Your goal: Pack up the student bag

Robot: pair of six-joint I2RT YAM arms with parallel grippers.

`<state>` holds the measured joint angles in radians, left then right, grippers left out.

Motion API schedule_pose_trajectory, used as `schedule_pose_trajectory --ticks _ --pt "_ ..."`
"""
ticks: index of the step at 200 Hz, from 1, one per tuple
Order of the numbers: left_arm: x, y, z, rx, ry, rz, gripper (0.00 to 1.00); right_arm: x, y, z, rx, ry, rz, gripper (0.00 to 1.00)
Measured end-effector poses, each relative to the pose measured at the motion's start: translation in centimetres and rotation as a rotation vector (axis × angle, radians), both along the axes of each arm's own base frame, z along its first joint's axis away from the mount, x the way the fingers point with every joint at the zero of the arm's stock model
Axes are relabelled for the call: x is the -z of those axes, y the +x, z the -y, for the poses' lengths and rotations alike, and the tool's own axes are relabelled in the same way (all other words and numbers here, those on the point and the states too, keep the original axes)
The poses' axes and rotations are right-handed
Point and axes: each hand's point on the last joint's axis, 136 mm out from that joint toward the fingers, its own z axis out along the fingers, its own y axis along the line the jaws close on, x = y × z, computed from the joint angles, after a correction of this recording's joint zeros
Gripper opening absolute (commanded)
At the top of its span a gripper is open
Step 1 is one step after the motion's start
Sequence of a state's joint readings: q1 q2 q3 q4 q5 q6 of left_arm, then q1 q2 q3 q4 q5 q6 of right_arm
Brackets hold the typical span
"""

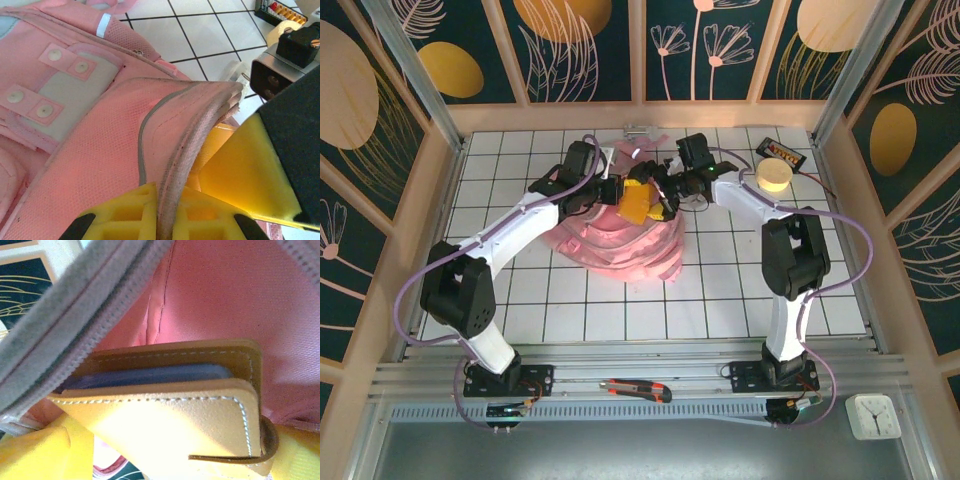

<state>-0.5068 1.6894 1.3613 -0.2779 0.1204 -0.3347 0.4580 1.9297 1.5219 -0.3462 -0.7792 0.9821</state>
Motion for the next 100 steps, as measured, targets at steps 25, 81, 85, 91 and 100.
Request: schedule_pose_trajectory --ticks 25,81,85,91,100 --pt "0.1 0.1 -0.2 -0.015 0.021 0.012 0.00 0.3 -0.8 0.5 -0.006 -0.012 0.010 0.99" --pt "0.1 0.4 -0.7 -0.038 0.054 0.030 0.00 -0.1 -3.2 2.3 -0.007 -0.034 0.049 0.93" --pt "0.1 0.4 -0.7 -0.038 0.053 0.030 0.00 -0.1 -3.4 2.4 -0.008 -0.036 0.051 0.91" --pt "0.1 0.4 -0.6 -0.038 0.053 0.030 0.00 0.1 -3.5 2.5 -0.008 -0.041 0.052 0.87" --pt "0.1 0.4 -0.6 -0.037 0.053 0.031 0.00 0.4 -3.7 2.7 -0.004 -0.048 0.049 0.77"
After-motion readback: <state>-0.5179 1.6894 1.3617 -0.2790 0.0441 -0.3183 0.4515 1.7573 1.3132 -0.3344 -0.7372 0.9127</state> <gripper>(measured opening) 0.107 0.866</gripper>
